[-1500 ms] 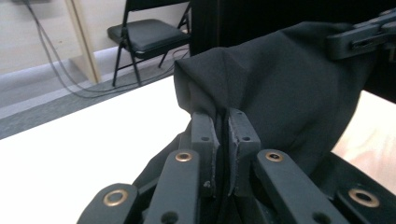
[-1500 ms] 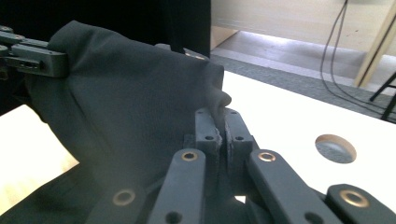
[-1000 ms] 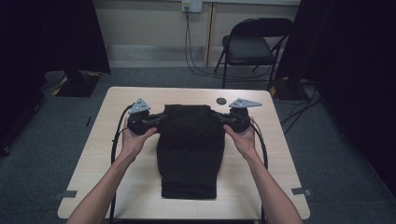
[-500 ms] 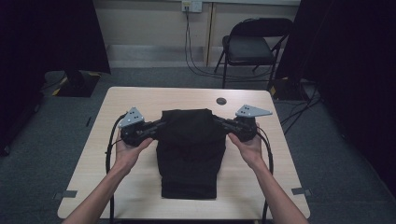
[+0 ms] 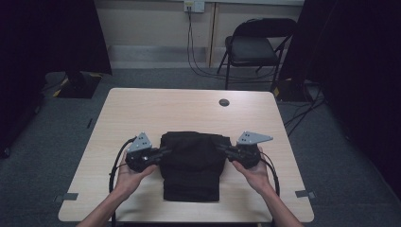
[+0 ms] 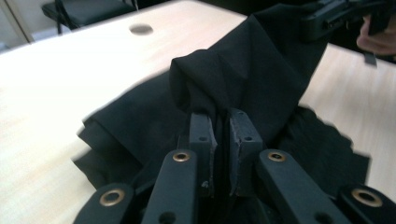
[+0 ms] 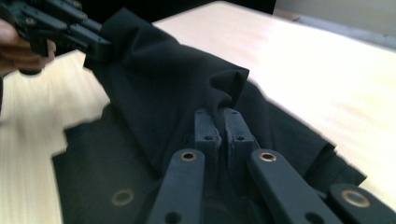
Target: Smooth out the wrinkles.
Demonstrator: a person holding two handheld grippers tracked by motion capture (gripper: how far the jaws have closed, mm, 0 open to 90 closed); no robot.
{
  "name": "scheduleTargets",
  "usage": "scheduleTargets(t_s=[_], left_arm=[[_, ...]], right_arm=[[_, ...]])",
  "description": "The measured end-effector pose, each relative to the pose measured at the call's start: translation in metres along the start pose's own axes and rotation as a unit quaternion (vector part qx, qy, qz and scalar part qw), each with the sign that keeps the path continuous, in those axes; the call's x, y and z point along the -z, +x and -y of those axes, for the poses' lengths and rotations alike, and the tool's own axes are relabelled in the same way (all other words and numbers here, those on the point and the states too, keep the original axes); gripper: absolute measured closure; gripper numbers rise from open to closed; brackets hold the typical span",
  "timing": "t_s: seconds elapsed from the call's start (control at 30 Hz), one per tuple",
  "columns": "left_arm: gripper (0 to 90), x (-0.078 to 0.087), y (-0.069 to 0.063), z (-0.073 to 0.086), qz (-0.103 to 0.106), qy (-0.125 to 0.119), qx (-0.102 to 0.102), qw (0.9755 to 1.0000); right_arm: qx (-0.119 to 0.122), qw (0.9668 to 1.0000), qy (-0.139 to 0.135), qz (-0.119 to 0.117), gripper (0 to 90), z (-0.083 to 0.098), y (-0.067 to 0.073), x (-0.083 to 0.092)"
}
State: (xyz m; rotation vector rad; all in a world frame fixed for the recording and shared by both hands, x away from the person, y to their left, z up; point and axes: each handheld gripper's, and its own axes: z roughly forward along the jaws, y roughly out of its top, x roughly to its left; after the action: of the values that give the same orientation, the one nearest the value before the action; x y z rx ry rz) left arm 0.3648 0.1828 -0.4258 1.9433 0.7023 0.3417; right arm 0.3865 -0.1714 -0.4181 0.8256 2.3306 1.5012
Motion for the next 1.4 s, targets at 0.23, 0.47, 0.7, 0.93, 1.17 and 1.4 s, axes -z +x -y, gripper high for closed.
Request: scheduleTargets(t_s=[0.23,0.47,0.7,0.93,1.17,1.4], left_arm=[[78.4,0.0,-0.002,0.022,0.011,0.037,-0.002,0.9992],[69.4,0.006,-0.011,0.027,0.025,0.041,0.013,0.9988],[47.7,0.018,-0.012,0.015,0.025,0.0,0.012,0.9996],[42.7,0.003,-0.01,0.002,0.022,0.002,0.004,0.9997],[41.1,0.001,-0.011,0.001,0.027,-0.002,0.015,0.9995],[49.8,-0.014,-0.018,0.019,0.055,0.057,-0.007,0.9968]], right_arm=[[-0.003,0.9992,0.038,-0.007,84.1,0.024,0.008,0.001],[-0.013,0.9975,0.068,-0.017,60.9,0.038,0.012,0.008],[-0.02,0.999,0.038,-0.011,44.6,0.021,0.015,0.014],[0.006,0.9983,0.046,-0.035,56.9,0.002,0.026,-0.019],[0.025,0.9934,0.092,-0.064,53.7,0.02,0.046,-0.047],[0.039,0.9886,0.134,-0.056,47.9,0.041,0.057,-0.061]])
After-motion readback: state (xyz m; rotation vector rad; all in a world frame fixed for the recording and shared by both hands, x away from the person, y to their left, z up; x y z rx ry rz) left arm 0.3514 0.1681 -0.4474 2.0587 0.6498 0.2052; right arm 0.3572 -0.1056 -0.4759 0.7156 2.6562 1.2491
